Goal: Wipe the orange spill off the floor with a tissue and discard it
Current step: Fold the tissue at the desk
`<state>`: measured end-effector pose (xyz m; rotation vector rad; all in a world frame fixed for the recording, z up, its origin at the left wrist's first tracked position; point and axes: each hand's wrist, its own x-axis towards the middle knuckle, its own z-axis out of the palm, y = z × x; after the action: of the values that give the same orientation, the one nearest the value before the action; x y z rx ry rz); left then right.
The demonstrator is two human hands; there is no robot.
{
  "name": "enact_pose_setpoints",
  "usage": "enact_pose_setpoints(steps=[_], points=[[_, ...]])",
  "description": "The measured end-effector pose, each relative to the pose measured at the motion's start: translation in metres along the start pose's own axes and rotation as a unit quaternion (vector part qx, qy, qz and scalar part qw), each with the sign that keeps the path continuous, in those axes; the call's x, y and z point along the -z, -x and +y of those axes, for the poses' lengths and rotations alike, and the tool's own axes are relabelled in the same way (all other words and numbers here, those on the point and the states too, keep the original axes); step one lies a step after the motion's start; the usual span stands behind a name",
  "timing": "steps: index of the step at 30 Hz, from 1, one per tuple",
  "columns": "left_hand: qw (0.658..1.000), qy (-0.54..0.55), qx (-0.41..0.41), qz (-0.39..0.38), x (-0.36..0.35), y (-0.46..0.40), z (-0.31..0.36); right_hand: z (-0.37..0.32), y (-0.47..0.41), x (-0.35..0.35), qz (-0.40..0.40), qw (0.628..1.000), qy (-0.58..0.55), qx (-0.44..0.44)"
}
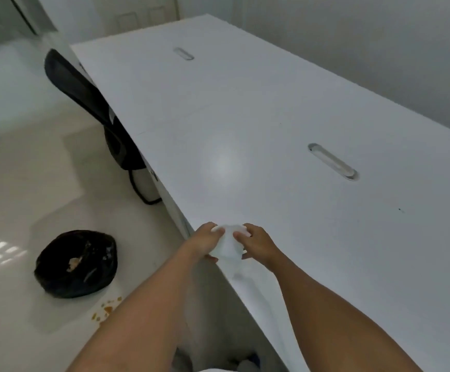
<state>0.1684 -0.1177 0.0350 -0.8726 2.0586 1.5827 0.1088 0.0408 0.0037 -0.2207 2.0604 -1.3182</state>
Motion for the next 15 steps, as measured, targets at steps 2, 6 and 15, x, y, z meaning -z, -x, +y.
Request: enact_pose_setpoints(steps=[2,6,15], points=[[0.998,0.061,0.021,0.024,0.02,0.014,-0.018,-0.012,-0.001,-0.03,-0.019,1.0,-0.003,-0.003],[0.99,0.125,0.026,0.066,0.07,0.037,-0.062,-0.034,0.001,-0.089,-0.022,0.998,0.04,0.036],[0.978,0.159,0.048,0.124,0.202,0.098,-0.196,-0.079,0.012,-0.25,-0.088,0.987,0.125,0.046]])
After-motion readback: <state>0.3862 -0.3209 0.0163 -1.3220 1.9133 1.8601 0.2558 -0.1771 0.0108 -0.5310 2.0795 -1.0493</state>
